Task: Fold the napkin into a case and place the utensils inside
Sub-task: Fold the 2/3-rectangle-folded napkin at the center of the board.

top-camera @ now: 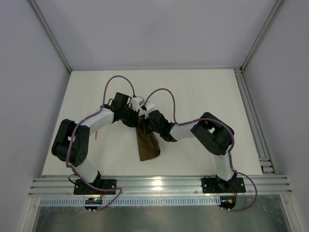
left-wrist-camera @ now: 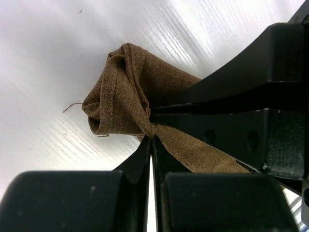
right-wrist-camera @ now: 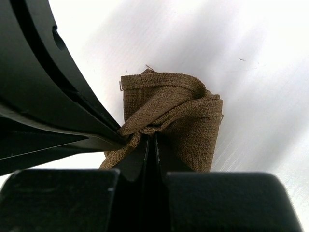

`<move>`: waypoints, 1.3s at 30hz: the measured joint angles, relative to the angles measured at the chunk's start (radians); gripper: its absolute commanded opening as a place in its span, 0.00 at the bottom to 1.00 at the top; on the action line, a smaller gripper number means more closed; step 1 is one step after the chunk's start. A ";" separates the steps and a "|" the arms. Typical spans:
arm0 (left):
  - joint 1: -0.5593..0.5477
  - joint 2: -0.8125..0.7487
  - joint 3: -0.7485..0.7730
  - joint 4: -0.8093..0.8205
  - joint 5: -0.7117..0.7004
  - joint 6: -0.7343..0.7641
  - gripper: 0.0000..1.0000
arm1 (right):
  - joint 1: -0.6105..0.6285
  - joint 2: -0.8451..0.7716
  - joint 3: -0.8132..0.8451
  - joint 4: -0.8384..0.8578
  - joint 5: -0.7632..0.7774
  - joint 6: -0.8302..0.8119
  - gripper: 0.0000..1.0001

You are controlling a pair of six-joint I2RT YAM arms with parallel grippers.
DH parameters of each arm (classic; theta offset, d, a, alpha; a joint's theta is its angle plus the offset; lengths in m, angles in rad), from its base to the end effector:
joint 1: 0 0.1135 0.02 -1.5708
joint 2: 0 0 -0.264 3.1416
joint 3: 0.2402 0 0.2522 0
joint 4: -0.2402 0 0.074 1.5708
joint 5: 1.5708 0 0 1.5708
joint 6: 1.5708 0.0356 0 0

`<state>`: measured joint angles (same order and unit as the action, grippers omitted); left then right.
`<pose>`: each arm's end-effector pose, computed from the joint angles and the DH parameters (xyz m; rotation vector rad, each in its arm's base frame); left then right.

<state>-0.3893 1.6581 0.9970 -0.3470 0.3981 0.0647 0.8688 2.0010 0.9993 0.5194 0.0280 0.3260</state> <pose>0.3002 -0.1381 0.1831 0.7273 2.4801 -0.6341 0.2653 0.3122 0.1286 -0.5535 2.0566 0.7004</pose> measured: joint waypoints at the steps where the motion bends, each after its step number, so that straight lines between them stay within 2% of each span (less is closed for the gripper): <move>1: 0.000 0.002 0.000 0.000 0.005 0.000 0.00 | 0.000 0.000 0.000 0.001 0.000 0.002 0.03; 11: 0.006 0.032 0.030 -0.005 0.053 -0.001 0.00 | -0.001 -0.020 0.027 -0.072 0.014 0.024 0.03; 19: 0.022 0.050 0.039 -0.005 0.055 -0.003 0.00 | -0.002 0.019 0.079 -0.108 0.044 0.117 0.03; 23: 0.031 0.050 0.045 -0.012 0.060 0.006 0.04 | -0.003 0.024 0.082 -0.104 0.039 0.153 0.06; 27: 0.041 0.060 0.064 -0.030 0.065 0.013 0.06 | -0.004 0.024 0.076 -0.085 0.026 0.155 0.13; 30: 0.042 0.122 0.121 -0.070 0.063 0.014 0.06 | -0.010 0.024 0.076 -0.085 -0.004 0.127 0.26; 31: 0.045 0.144 0.136 -0.085 0.058 0.014 0.06 | -0.016 0.022 0.076 -0.087 -0.014 0.112 0.36; 33: 0.053 0.172 0.152 -0.106 0.043 0.014 0.05 | -0.029 0.010 0.073 -0.093 -0.042 0.079 0.42; 39: 0.050 0.188 0.153 -0.099 0.042 0.013 0.04 | -0.035 -0.066 0.016 -0.078 -0.192 0.046 0.45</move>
<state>-0.3397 1.8462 1.1496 -0.4461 0.4397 0.0772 0.8337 1.9350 1.0149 0.4416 -0.1638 0.3721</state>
